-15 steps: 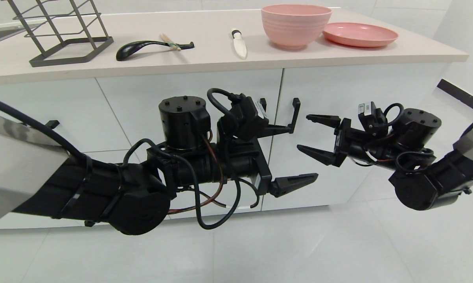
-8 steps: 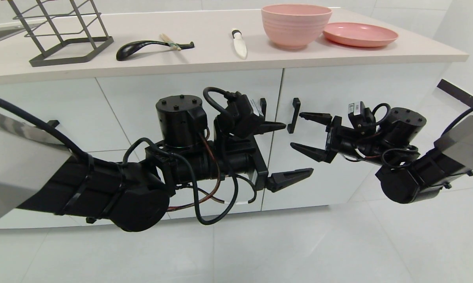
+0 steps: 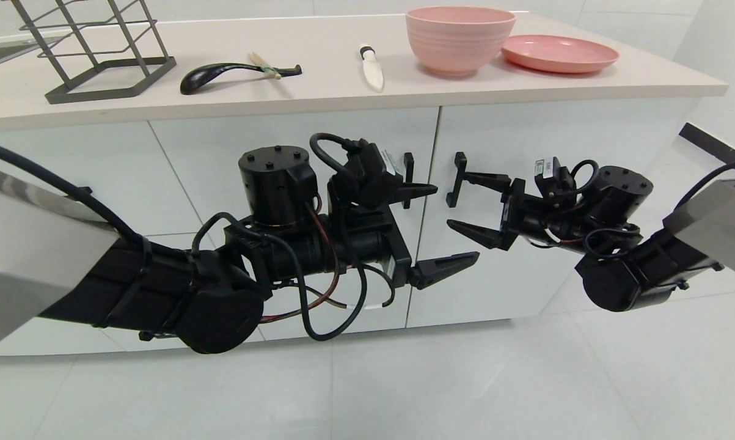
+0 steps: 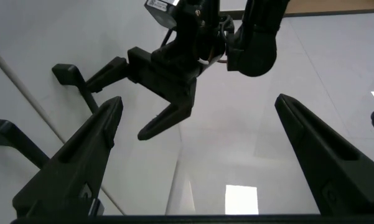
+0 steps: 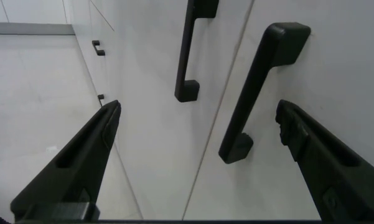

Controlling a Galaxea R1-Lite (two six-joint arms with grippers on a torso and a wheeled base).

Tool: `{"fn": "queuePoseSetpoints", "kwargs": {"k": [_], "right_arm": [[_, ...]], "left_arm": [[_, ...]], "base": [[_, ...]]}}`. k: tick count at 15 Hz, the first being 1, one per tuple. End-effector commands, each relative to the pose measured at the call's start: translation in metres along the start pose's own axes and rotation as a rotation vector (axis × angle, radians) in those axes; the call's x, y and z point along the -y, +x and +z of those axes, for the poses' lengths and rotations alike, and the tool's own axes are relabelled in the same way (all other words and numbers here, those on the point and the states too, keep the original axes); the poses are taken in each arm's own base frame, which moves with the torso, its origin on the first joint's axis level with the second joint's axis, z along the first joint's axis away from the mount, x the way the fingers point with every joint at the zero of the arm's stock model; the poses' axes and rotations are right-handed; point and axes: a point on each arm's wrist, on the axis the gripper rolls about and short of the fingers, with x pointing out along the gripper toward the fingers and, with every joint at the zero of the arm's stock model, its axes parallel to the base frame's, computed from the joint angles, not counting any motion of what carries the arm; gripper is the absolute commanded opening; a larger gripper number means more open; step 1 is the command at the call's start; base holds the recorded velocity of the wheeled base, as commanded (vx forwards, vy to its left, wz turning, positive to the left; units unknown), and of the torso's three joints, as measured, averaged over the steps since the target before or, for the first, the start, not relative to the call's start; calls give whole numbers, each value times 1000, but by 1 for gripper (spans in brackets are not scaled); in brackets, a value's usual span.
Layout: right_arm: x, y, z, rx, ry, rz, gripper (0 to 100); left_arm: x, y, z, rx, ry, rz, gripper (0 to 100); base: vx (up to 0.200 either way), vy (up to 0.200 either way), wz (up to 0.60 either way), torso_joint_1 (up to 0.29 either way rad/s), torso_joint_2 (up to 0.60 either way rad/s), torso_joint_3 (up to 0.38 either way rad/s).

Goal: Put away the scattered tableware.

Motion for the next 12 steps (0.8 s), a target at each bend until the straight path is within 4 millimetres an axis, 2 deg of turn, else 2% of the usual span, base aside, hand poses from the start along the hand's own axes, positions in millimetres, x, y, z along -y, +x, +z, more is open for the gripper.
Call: {"fn": "queuePoseSetpoints", "kwargs": {"k": [1,5,12], "right_arm": [[-3,7,-3,9,-4,15,100],[-8,17,-6,20,-2,43,100],[-11,11,-4,41,14,210,100]], "left_arm": [[-1,-1,1,2,2,1,100],[0,0,1,3,2,2,100],[0,-2,4,6,5,4,100]], "base": [[0,0,0,0,0,0],[0,0,0,0,0,0],[0,0,0,0,0,0]]}}
